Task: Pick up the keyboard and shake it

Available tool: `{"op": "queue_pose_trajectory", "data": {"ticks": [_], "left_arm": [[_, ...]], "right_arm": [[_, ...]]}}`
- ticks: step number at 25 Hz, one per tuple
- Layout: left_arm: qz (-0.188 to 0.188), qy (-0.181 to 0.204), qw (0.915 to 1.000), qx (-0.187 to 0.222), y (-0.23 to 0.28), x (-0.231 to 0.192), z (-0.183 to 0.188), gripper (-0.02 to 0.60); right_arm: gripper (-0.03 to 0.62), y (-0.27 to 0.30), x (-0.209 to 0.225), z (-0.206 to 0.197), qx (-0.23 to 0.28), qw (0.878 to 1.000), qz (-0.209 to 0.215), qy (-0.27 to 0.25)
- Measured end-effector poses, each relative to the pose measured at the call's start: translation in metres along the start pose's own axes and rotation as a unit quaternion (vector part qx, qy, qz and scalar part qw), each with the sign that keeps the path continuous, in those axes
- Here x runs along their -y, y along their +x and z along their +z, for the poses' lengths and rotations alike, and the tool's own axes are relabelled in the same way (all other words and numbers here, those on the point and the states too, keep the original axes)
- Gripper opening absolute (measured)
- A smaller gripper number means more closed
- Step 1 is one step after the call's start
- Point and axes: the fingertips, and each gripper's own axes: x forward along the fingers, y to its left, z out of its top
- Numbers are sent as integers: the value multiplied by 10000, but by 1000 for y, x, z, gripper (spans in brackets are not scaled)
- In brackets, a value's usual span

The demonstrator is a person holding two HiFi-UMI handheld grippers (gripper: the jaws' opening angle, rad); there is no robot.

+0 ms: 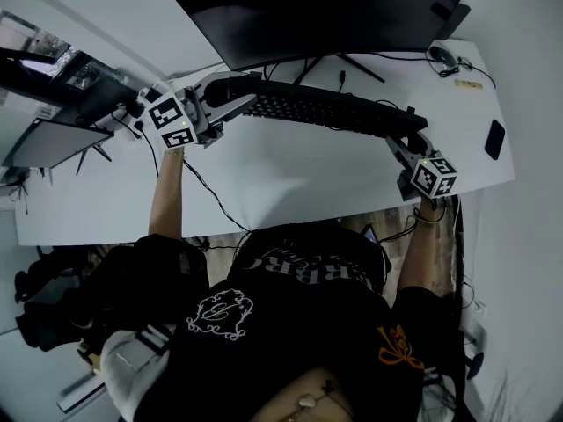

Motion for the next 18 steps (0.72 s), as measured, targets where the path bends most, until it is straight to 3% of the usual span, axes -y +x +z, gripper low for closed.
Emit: {"op": "queue_pose_trajectory", "data": {"ticks": [6, 11, 15, 18], "left_arm": [[204, -663, 9976, 55, -2, -17, -16, 147], [472, -1309, 9901, 184, -5, -36, -35, 149], [666, -1936, 9784, 293, -7, -49, -55, 149], [835, -2602, 9612, 368, -12, -60, -74, 150]], "right_arm": [[284, 3, 3, 0, -199, 9998, -60, 66], [284, 7, 7, 2, -312, 9994, -138, 103], [285, 9, 10, 3, -423, 9988, -203, 123], [284, 12, 10, 2, -576, 9980, -140, 235]]}}
